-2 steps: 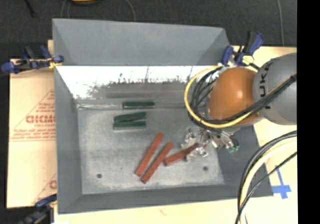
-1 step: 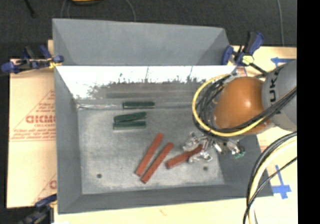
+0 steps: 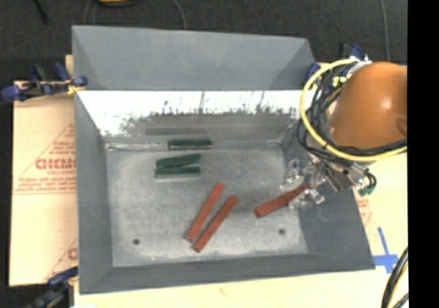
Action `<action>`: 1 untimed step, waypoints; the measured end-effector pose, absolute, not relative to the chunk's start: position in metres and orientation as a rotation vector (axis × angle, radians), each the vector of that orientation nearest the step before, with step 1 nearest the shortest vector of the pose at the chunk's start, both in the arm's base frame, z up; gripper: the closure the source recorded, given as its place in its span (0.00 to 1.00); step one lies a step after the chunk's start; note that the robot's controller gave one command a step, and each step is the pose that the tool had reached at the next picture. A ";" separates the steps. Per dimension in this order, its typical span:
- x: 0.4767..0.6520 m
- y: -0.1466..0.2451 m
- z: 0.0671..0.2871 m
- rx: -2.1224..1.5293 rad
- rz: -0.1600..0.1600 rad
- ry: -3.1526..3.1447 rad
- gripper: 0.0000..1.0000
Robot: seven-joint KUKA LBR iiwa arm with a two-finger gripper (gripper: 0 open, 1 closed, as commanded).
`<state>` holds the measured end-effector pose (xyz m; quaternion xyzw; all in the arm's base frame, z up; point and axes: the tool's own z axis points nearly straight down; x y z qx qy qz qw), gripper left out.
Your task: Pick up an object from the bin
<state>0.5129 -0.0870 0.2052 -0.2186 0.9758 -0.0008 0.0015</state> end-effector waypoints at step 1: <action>0.513 -0.087 0.205 -0.685 -0.001 3.063 0.00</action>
Offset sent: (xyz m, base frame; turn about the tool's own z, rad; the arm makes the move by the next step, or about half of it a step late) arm 0.0000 0.0000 0.0000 0.0000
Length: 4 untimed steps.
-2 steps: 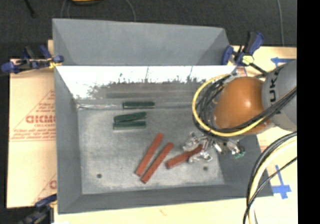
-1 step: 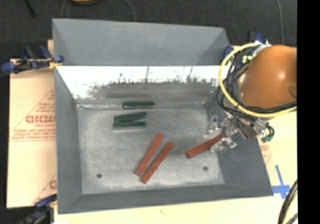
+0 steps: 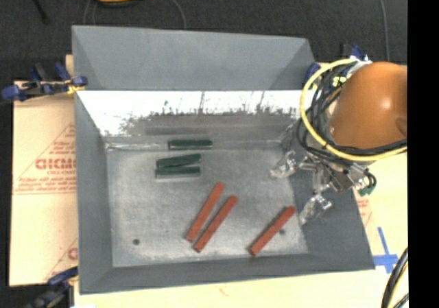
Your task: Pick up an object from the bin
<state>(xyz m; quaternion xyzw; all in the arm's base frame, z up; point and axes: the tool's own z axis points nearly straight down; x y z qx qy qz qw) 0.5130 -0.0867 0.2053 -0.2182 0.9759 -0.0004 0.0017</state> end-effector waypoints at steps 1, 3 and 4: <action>0.513 -0.087 0.205 -0.684 -0.001 3.062 0.00; 0.521 -0.085 0.092 -0.980 -0.010 2.909 0.00; 0.520 -0.085 0.092 -0.981 -0.010 2.908 0.00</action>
Offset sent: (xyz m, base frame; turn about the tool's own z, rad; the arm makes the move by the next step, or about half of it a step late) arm -0.0158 -0.0115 -0.1346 -0.2047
